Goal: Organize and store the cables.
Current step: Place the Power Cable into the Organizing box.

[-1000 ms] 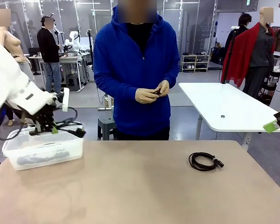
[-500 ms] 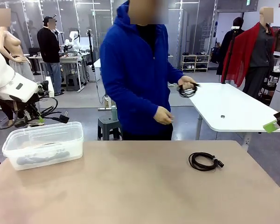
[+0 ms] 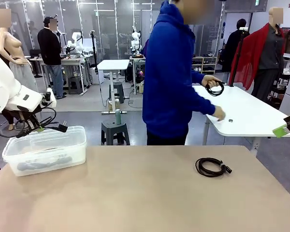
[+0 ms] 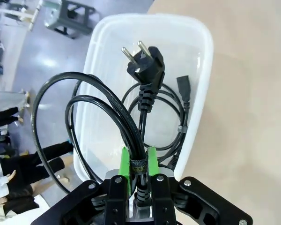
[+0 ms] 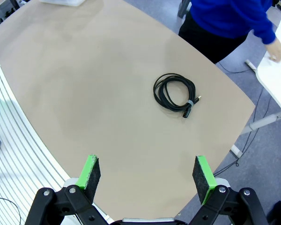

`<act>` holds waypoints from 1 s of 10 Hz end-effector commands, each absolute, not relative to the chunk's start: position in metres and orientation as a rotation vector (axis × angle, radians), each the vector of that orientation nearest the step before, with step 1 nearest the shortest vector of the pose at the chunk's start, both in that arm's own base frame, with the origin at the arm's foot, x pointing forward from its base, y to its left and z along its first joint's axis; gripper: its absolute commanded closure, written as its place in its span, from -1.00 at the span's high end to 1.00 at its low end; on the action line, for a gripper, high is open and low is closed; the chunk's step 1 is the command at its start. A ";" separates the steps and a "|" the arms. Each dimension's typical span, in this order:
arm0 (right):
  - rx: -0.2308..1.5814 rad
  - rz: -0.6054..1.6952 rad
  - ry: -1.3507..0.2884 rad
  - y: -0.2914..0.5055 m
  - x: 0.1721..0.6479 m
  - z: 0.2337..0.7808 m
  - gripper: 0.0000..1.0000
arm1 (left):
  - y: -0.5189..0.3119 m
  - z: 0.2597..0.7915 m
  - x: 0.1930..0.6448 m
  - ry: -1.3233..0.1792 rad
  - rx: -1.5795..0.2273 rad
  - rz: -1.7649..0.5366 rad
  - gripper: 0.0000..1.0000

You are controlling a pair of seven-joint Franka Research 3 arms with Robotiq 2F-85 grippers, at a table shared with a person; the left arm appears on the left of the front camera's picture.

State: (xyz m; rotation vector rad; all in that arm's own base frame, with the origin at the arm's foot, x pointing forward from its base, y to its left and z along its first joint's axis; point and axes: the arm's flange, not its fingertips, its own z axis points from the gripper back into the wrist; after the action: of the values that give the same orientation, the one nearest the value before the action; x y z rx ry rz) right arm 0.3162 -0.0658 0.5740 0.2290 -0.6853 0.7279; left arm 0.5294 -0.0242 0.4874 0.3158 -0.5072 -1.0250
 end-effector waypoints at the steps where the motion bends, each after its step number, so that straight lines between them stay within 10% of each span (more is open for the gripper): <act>1: 0.233 0.732 -0.688 -0.068 0.316 0.573 1.00 | -0.018 0.487 0.543 -0.507 0.335 -1.025 -0.66; 10: 0.233 0.732 -0.688 -0.068 0.316 0.573 1.00 | 0.000 0.444 0.574 -0.442 0.303 -1.113 -0.66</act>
State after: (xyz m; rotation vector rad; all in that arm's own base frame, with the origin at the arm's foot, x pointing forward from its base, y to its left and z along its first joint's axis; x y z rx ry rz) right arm 0.3162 -0.0658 0.5739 0.2290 -0.6853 0.7279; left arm 0.5645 -0.0059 0.4396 0.3120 -0.4128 -1.0955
